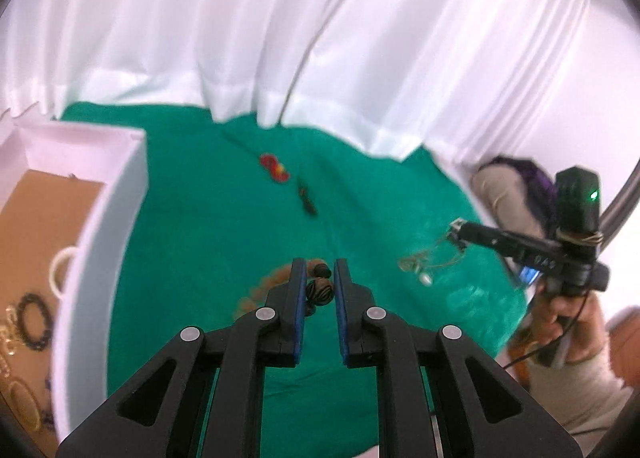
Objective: Organize jewelry
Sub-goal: 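Carry the bracelet and keychain into the box and open both grippers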
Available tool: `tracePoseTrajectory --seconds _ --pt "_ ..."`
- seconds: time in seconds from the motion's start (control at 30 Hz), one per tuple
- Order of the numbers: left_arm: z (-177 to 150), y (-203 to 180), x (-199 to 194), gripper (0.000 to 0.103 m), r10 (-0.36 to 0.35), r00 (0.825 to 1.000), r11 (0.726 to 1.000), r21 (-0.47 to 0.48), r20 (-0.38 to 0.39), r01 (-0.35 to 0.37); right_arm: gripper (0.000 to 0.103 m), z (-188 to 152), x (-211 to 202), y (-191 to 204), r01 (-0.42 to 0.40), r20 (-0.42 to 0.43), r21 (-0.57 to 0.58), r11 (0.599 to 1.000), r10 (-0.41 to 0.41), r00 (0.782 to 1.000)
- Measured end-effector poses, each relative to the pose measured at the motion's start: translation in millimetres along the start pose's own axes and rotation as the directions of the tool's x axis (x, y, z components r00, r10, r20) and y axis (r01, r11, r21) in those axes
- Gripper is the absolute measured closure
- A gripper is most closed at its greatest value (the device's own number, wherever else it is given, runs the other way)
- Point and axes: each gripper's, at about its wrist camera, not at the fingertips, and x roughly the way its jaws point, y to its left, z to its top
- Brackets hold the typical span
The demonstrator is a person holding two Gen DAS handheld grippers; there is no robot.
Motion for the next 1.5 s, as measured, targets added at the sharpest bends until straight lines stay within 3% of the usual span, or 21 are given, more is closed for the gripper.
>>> tracePoseTrajectory --seconds 0.3,0.4,0.53,0.7,0.77,0.9,1.13,1.2,1.37,1.4,1.43,1.47,1.5 --pt "29.5 25.4 -116.3 0.091 0.023 0.988 0.995 -0.103 0.15 -0.007 0.082 62.5 -25.8 77.1 -0.16 0.043 -0.137 0.978 0.167 0.985" --pt "33.9 43.3 -156.5 0.091 0.091 0.975 0.989 -0.131 0.204 -0.065 0.082 80.1 -20.4 124.5 -0.218 0.044 -0.216 0.952 0.232 0.972" --pt "30.0 76.6 -192.3 0.091 0.222 0.943 0.967 -0.179 0.249 -0.181 0.082 94.5 1.2 186.7 -0.311 0.023 -0.287 0.906 0.331 0.943" --pt "9.8 140.2 -206.1 0.091 0.328 0.918 0.92 -0.295 0.222 -0.257 0.082 98.1 59.7 261.7 -0.436 -0.074 -0.308 0.845 0.436 0.897" --pt "0.4 170.3 -200.5 0.091 0.369 0.911 0.894 -0.34 0.186 -0.293 0.082 94.7 89.7 291.8 -0.475 -0.132 -0.311 0.823 0.458 0.879" --pt "-7.6 230.3 -170.6 0.091 0.395 0.913 0.857 -0.4 0.105 -0.325 0.082 86.2 150.6 344.4 -0.502 -0.22 -0.325 0.802 0.452 0.864" --pt "3.0 316.6 -101.7 0.091 0.392 0.92 0.81 -0.471 -0.006 -0.349 0.082 83.4 264.0 402.7 -0.451 -0.338 -0.369 0.812 0.335 0.88" --pt "3.0 337.6 -81.4 0.091 0.407 0.912 0.79 -0.486 -0.041 -0.374 0.082 83.3 293.1 407.3 -0.428 -0.356 -0.385 0.818 0.297 0.886" --pt "-3.6 362.0 -40.5 0.09 0.428 0.892 0.766 -0.465 -0.146 -0.443 0.08 85.6 349.0 404.8 -0.341 -0.373 -0.416 0.843 0.184 0.909" --pt "-5.7 362.0 -35.5 0.089 0.431 0.887 0.763 -0.458 -0.166 -0.456 0.075 85.9 356.7 402.0 -0.326 -0.371 -0.414 0.85 0.169 0.913" --pt "-8.2 362.2 -30.1 0.086 0.443 0.877 0.754 -0.451 -0.189 -0.478 0.058 87.7 361.3 398.2 -0.314 -0.364 -0.404 0.859 0.164 0.917" --pt "-9.9 361.6 -28.3 0.074 0.449 0.871 0.749 -0.447 -0.201 -0.489 0.046 89.7 362.7 394.9 -0.305 -0.354 -0.39 0.869 0.164 0.921" --pt "-12.2 360.1 -28.6 0.062 0.456 0.866 0.745 -0.444 -0.206 -0.498 0.045 92.3 359.7 389.1 -0.299 -0.339 -0.369 0.88 0.172 0.925"
